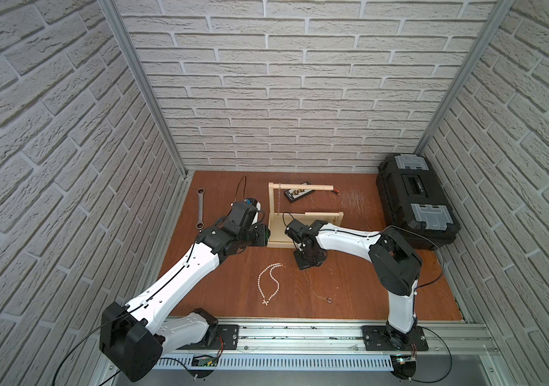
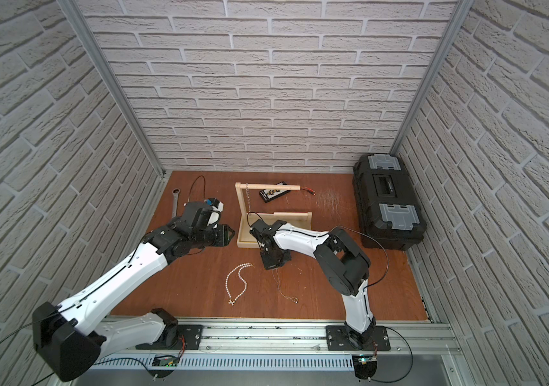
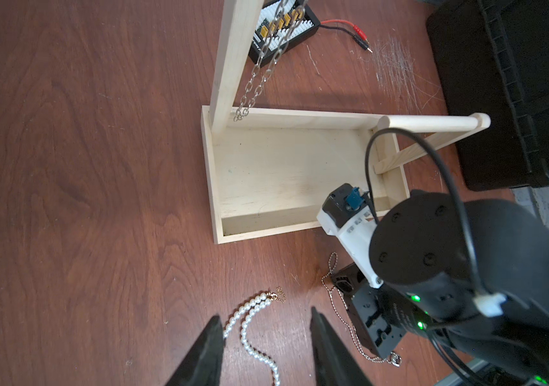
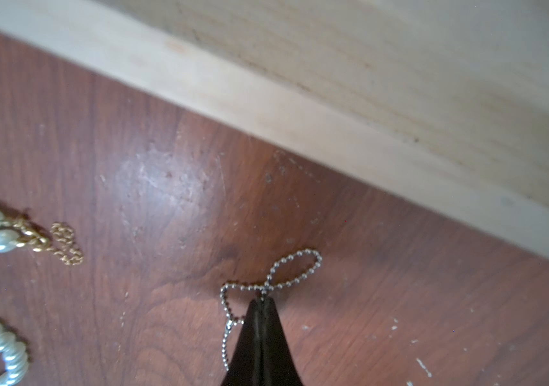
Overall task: Hang the necklace on the jewelry display stand
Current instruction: Pick up the necklace from the center of the board.
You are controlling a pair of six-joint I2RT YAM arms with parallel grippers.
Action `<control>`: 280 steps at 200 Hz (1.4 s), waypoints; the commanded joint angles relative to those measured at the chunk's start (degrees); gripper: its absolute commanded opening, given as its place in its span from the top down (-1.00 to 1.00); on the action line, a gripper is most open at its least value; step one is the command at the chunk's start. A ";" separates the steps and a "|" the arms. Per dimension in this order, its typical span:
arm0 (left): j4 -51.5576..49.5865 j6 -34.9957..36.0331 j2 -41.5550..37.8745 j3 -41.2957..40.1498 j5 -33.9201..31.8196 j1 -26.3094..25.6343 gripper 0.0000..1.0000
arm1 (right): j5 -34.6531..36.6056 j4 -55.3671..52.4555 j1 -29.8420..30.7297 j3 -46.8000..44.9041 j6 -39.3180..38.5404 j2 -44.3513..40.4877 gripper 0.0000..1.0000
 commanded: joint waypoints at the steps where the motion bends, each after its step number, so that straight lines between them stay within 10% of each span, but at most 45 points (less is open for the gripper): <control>1: 2.21 -0.71 -1.47 -0.91 -0.38 0.44 0.09 | 0.49 -3.04 0.46 2.53 -0.54 -4.61 0.95; 121: 6.99 -1.16 -0.89 -2.75 3.41 -0.04 0.11 | 1.64 -11.02 0.42 8.82 -2.21 -14.24 0.94; 209: 11.34 1.66 2.39 -2.00 -4.34 -12.82 0.12 | 1.16 -15.82 0.41 15.83 -3.89 -19.69 0.93; 280: 16.82 3.17 1.79 -2.27 -3.71 -13.63 0.12 | -0.99 -15.08 0.41 19.48 -5.08 -22.12 0.92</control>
